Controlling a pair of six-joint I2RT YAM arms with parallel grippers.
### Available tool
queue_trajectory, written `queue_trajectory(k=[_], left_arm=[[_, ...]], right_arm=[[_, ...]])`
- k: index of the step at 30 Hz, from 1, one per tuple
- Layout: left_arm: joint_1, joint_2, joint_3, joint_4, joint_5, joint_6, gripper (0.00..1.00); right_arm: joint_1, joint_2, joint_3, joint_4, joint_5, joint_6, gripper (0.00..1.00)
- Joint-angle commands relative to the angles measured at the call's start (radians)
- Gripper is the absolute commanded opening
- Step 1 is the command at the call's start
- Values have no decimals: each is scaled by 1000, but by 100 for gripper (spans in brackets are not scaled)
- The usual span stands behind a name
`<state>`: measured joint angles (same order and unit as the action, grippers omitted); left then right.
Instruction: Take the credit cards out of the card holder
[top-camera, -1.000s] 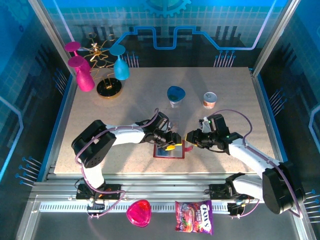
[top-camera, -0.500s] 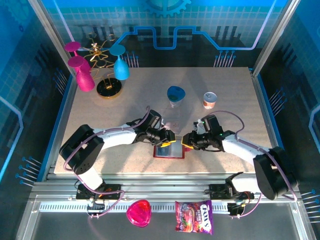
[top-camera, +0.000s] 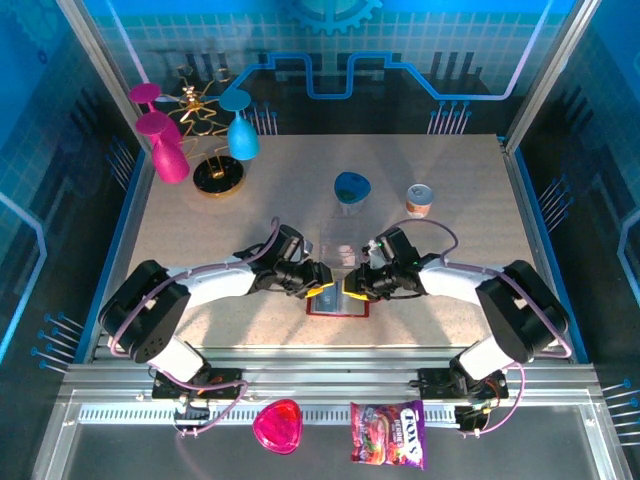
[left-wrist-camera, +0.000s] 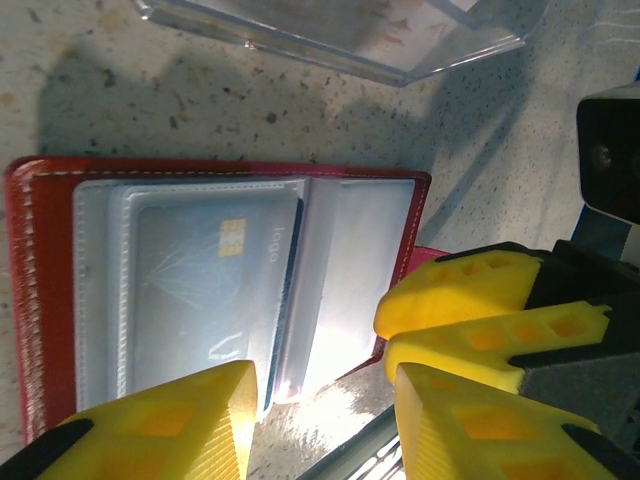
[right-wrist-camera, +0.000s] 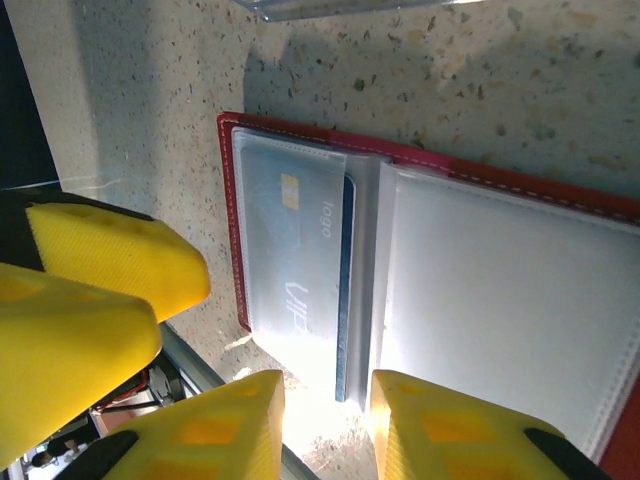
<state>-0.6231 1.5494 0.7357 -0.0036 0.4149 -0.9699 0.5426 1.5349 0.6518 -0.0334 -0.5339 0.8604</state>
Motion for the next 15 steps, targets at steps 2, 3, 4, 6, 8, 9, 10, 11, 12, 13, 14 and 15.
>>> queue_trajectory(k=[2,3,4,6,8,9,10,11,12,13,14,15], left_arm=[[12,-35,-22,-7,-17,-9,41],[13,-35,-25,-7,-17,-9,41],[13,-36,-26,-7,-17,-11,41],[14,-38,-28,-7,-19,-11,41],[15,-41,-29,-8,-19,-11,41],[15,-43,-30,-9,-19,-10,41],[15,-43,-30,-10,-20,-10,41],[16,-44,-30,-13,-21,-10,41],[17,-46,-30,-14,-22,-9,41],[17,-46,-32,-14,-22,-9,41],[17,-45,-32,-15,-23,-10,41],[17,-46,-33,-14,-22,-10,41]], right_arm=[[12,42,20,23,-27,-3,29],[13,50,20,25,-28,-4,29],[13,56,19,27,-29,-6,28],[13,72,17,32,-31,-10,29],[13,85,16,33,-29,-12,29],[12,91,15,34,-29,-14,29],[13,95,16,35,-29,-16,29],[13,98,15,35,-27,-17,29],[13,99,16,35,-25,-20,29],[13,102,15,34,-22,-22,29],[11,103,17,30,-19,-26,29],[9,103,18,25,-16,-30,29]])
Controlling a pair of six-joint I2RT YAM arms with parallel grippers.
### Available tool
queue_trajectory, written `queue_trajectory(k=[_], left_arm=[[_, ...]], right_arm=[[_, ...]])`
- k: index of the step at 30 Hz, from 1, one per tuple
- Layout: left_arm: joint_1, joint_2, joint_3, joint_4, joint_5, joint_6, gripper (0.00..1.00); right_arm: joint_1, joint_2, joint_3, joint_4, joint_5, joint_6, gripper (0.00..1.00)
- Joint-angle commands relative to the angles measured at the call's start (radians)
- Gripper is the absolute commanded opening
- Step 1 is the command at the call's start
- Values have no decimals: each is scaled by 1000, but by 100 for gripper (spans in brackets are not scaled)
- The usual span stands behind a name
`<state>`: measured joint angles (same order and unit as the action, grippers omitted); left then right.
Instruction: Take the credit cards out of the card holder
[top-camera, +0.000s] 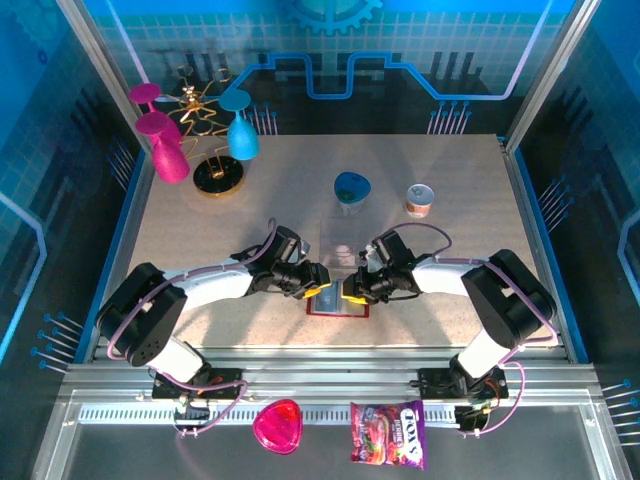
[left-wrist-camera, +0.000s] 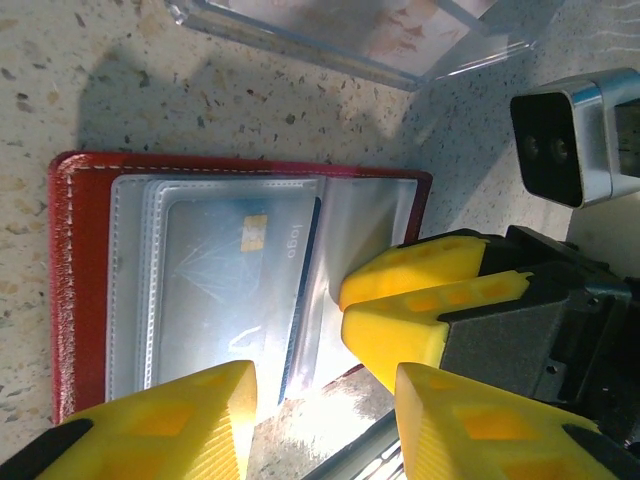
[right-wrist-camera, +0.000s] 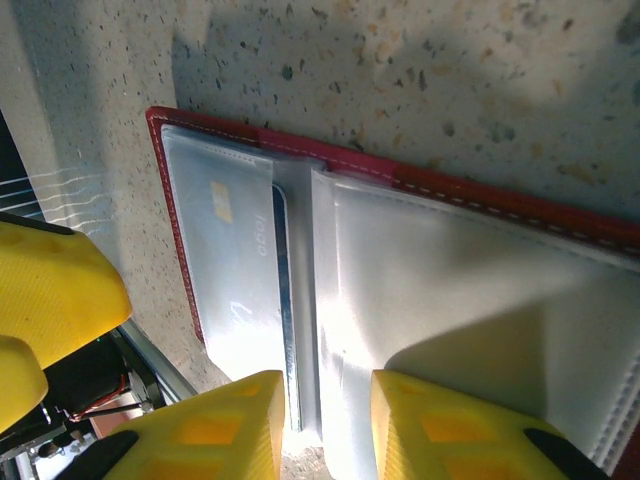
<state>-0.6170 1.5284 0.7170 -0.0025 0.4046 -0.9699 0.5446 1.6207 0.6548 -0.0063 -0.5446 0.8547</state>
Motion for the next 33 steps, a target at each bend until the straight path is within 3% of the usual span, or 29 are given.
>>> queue_trajectory(k=[1,27,33], left_arm=[[13,-28,-16,-15,-12,-12,41],[12,2,-26,1,5,-9,41],[11,22,-34,20,12,-12,33]], right_arm=[[6,15,15,-8,-2,-29,29],[-18,-28,56,-107,17,-80,28],[-9,-61,70,-122,19,-67,28]])
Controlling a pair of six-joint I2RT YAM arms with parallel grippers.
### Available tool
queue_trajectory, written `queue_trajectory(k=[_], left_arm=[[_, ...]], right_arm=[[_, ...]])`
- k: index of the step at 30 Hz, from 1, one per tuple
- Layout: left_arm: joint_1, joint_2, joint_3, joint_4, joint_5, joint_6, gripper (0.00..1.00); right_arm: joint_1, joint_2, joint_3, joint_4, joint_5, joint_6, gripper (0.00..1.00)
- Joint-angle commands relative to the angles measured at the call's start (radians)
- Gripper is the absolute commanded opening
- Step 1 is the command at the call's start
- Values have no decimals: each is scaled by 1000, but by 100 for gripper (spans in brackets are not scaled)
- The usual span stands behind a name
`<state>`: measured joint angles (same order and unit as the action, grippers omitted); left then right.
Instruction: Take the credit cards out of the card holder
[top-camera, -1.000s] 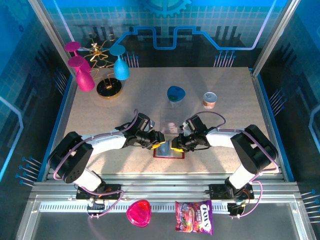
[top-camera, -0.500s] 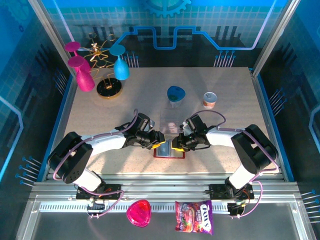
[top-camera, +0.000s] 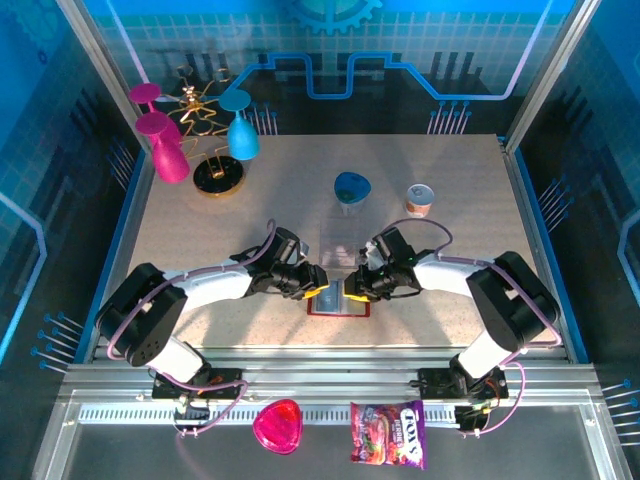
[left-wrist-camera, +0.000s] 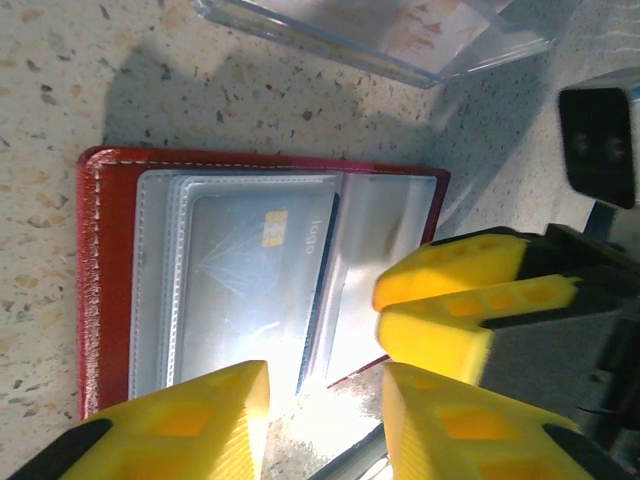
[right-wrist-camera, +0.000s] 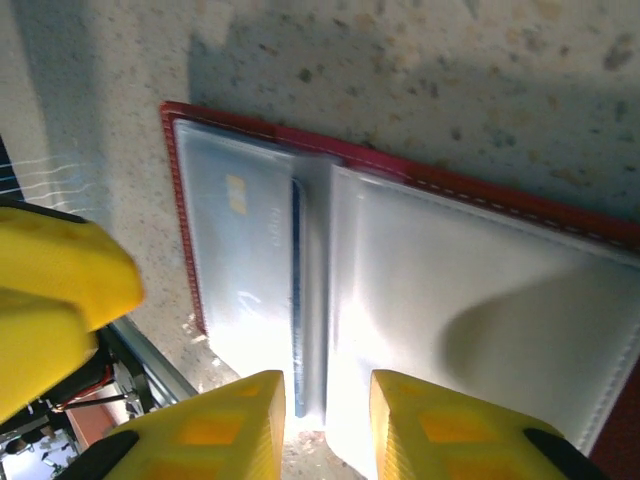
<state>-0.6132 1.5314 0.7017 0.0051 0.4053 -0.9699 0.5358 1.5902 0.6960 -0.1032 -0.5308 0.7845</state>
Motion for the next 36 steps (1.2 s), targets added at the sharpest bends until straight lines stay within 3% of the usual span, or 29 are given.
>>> queue_trajectory(k=[1,14,36], left_arm=[[9,23,-21,14,12,-11,32],[8,58,-32,41,23,-4,19],[8,65,-58,44,21,1,16]], right_arm=[[2,-33,33,-26,5,5,28],[54,1,55,25,11,63,27],[92,78,89,48,14,78,27]])
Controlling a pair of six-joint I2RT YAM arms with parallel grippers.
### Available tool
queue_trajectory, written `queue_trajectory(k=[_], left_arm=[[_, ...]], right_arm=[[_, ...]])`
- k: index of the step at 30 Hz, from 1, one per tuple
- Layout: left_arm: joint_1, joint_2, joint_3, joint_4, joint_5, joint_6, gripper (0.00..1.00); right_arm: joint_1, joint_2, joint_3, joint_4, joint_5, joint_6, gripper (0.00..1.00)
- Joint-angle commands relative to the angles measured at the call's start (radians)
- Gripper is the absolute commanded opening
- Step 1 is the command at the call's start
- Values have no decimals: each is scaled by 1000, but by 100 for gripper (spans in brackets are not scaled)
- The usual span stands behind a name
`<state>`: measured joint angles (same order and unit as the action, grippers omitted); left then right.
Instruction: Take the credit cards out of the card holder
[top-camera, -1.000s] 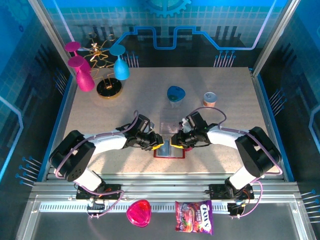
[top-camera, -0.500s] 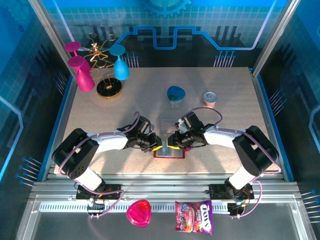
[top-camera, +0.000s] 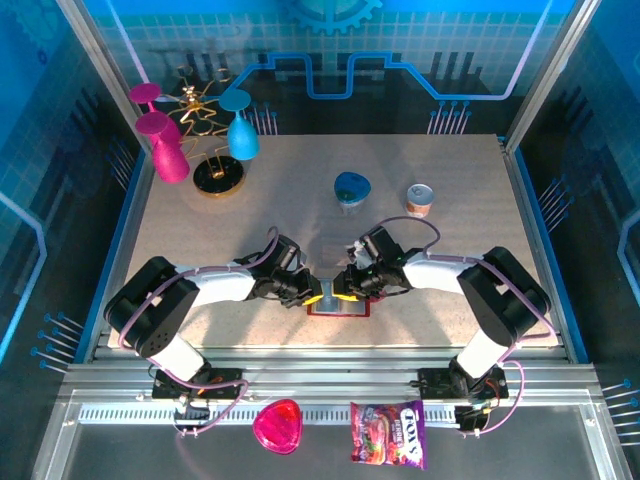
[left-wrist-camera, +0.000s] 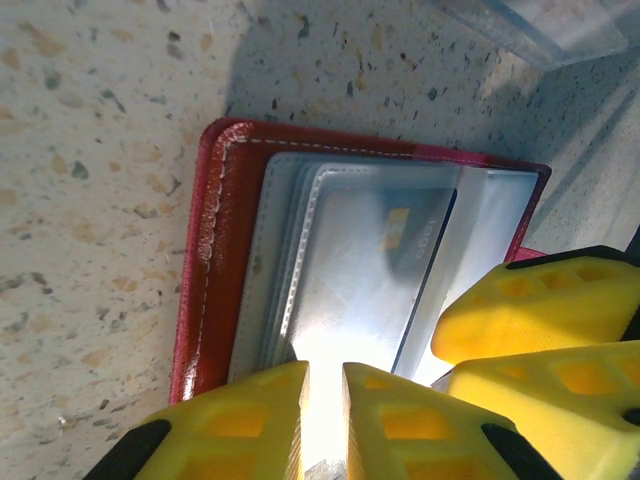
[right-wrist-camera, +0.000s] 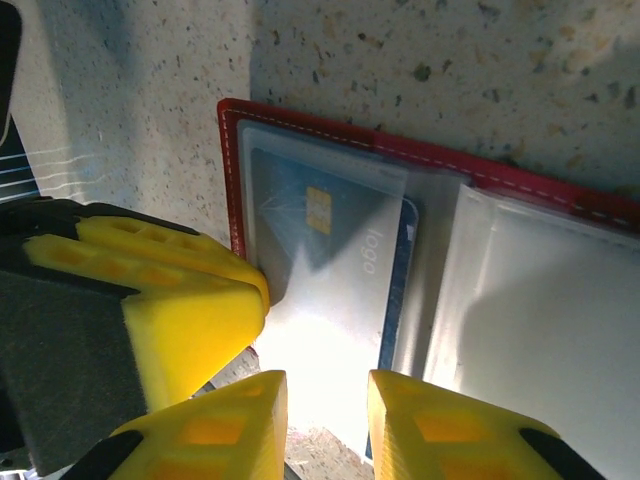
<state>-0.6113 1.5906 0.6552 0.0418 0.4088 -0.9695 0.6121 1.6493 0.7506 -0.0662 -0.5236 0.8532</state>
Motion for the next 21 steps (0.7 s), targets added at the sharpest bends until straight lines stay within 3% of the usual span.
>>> queue_trajectory(k=[1,21], left_arm=[[5,5,-11,7,17,1,16],[6,-1,-12,3,16,0,16]], right_arm=[[15,21,36,10,8,9,27],[17,57,42,-7,15,-8,27]])
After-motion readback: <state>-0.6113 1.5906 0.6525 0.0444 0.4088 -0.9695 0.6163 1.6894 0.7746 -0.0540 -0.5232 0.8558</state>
